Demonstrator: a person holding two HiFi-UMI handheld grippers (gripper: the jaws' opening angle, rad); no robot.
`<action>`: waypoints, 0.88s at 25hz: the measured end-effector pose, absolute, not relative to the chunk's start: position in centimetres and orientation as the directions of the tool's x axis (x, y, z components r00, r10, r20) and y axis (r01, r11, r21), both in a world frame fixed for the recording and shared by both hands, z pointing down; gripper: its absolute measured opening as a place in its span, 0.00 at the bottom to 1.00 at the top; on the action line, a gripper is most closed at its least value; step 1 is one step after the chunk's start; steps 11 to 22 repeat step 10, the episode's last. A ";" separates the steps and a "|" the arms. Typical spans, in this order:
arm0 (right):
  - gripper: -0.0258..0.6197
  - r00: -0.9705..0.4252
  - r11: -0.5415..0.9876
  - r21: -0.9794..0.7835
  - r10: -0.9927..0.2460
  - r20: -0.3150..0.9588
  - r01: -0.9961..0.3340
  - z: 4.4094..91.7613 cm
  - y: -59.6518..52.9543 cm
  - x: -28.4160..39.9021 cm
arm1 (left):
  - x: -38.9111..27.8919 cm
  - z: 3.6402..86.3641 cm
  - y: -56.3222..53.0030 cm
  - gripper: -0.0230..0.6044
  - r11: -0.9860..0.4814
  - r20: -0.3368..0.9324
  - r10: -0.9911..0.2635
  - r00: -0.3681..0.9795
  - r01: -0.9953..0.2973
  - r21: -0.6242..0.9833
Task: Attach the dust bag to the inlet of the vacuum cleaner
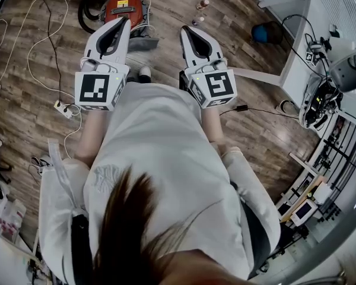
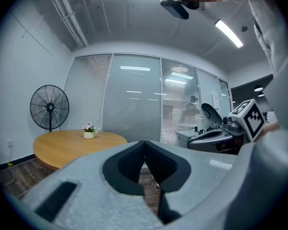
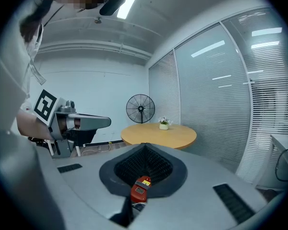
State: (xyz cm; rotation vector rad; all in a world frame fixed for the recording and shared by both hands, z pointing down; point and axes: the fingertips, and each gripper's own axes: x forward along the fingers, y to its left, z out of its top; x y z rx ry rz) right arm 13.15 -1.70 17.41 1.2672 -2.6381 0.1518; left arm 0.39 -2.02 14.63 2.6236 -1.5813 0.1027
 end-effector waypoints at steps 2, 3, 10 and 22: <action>0.04 -0.606 0.620 -0.010 -0.762 0.230 -0.784 17.3 -1.7 13.4 | 0.8 14.6 -2.0 0.06 -0.476 0.100 -0.874 0.476 -0.879 0.029; 0.04 -0.605 0.618 -0.017 -0.764 0.225 -0.786 17.2 -1.7 13.5 | 0.9 14.6 -2.0 0.06 -0.479 0.101 -0.872 0.479 -0.877 0.027; 0.04 -0.593 0.603 -0.032 -0.772 0.230 -0.797 17.6 -1.4 14.6 | 1.4 14.9 -1.9 0.06 -0.476 0.111 -0.872 0.477 -0.879 0.033; 0.04 -0.593 0.603 -0.032 -0.772 0.230 -0.797 17.6 -1.4 14.6 | 1.4 14.9 -1.9 0.06 -0.476 0.111 -0.872 0.477 -0.879 0.033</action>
